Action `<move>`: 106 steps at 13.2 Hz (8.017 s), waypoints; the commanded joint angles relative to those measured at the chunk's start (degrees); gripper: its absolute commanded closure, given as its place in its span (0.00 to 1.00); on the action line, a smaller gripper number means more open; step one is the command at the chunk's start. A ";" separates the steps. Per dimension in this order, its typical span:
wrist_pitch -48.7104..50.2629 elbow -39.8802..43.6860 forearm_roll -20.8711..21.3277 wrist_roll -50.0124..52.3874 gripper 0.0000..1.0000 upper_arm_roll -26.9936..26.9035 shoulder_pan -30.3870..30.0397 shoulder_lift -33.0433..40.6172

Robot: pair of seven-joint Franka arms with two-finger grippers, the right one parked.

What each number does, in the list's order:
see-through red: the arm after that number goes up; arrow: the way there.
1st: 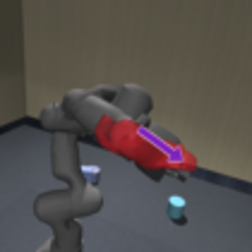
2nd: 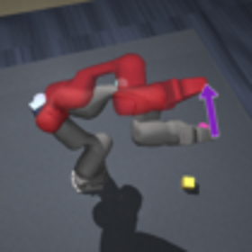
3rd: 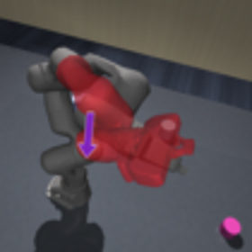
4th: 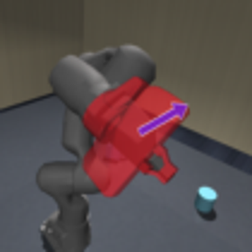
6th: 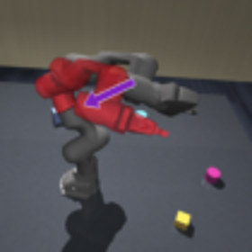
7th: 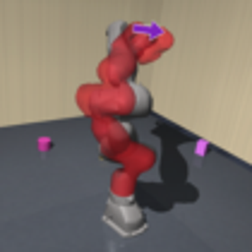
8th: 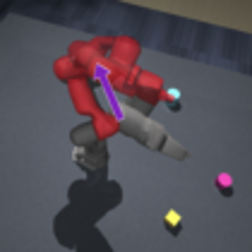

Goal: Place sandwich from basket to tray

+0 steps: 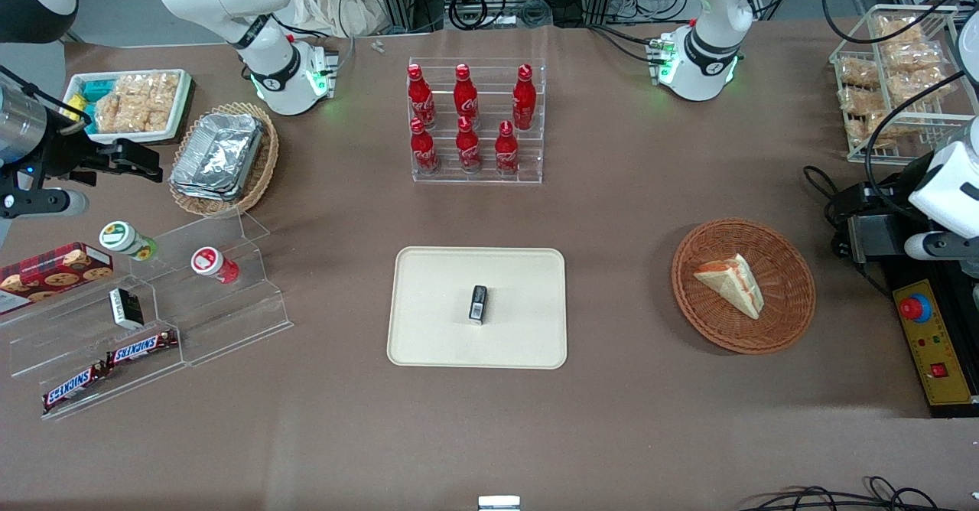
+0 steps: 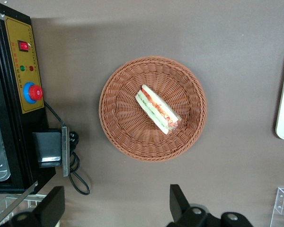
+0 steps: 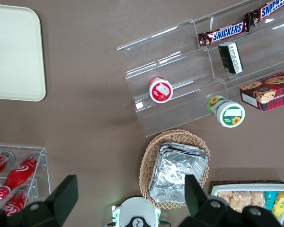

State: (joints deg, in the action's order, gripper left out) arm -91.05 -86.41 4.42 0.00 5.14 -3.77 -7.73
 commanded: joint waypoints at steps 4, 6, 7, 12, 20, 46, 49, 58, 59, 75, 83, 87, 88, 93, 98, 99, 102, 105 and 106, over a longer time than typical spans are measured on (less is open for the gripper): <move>-3.43 1.34 -0.55 0.52 0.01 -0.57 1.31 -2.99; -3.52 0.99 -0.82 4.01 0.00 -0.49 2.01 -5.53; -4.04 0.46 -0.82 7.17 0.00 -0.40 3.23 -6.85; -21.58 -17.43 -0.82 17.80 0.00 -0.49 4.38 -2.30; -47.62 -37.23 -0.73 48.67 0.00 -0.40 3.95 -1.15; -8.41 -8.99 -2.66 53.80 1.00 2.06 1.05 -4.23; -1.86 -2.19 -2.66 48.10 1.00 3.90 1.05 -4.84; -2.11 0.19 -1.53 39.37 1.00 16.98 2.19 -9.85; -2.64 0.37 -0.65 39.11 1.00 19.27 2.19 -10.81; -27.24 5.03 16.14 36.73 1.00 33.53 9.83 -35.77; -35.33 5.03 16.15 36.21 1.00 25.80 13.70 -38.86; -36.30 4.94 16.06 36.90 0.90 25.53 14.14 -39.03; -36.30 4.85 15.80 37.08 0.67 25.62 14.14 -39.47; -36.30 4.68 15.27 39.63 0.02 25.62 14.14 -39.56; -27.81 4.94 15.09 38.85 0.01 25.79 12.91 -34.04; -24.82 4.85 15.09 38.58 0.01 25.79 12.30 -31.67; -14.72 4.41 12.39 32.89 0.01 26.06 9.23 -23.85; -5.58 4.32 7.81 22.53 0.01 25.97 3.79 -16.82; -2.93 4.50 6.67 19.36 0.01 25.97 1.68 -14.27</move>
State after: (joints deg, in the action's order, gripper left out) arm -97.78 -80.05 13.89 25.33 31.19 1.68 -27.21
